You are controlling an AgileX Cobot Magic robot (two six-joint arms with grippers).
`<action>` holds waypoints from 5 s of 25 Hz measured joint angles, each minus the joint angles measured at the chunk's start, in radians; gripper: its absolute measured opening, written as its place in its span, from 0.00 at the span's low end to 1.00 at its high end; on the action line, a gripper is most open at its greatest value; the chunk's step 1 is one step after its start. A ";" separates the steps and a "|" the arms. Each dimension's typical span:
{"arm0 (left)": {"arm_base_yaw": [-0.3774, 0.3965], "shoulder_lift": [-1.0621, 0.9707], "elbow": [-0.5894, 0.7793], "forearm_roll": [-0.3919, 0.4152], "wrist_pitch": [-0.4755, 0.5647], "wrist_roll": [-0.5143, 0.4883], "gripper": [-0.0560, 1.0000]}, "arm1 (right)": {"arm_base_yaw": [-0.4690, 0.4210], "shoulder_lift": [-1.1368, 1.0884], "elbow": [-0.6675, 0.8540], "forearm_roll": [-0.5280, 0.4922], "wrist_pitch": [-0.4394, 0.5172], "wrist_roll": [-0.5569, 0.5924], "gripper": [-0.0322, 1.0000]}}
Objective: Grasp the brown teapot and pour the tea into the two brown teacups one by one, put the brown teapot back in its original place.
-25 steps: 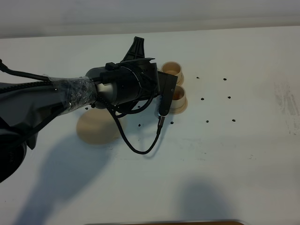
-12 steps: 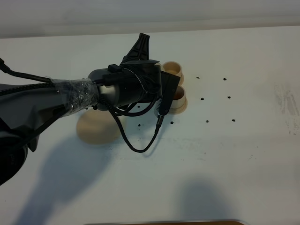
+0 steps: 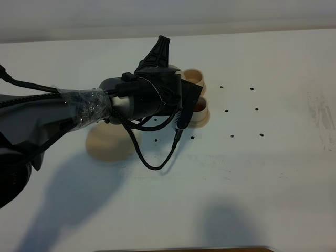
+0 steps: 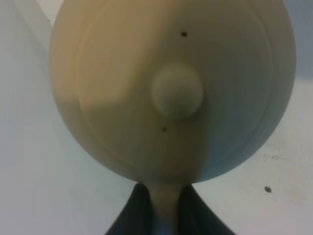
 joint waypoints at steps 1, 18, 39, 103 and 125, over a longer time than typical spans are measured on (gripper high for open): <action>0.000 0.000 0.000 0.000 0.000 0.003 0.21 | 0.000 0.000 0.000 0.000 0.000 0.000 0.24; 0.000 0.000 0.000 0.086 -0.008 0.013 0.21 | 0.000 0.000 0.000 0.000 -0.001 0.000 0.24; -0.001 0.000 0.000 0.111 -0.041 0.080 0.21 | 0.000 0.000 0.000 0.000 -0.001 0.000 0.24; 0.000 -0.003 0.000 -0.142 0.020 -0.038 0.21 | 0.000 0.000 0.000 0.000 -0.001 0.000 0.24; 0.011 -0.172 -0.002 -0.828 0.371 -0.085 0.21 | 0.000 0.000 0.000 0.000 -0.001 0.000 0.24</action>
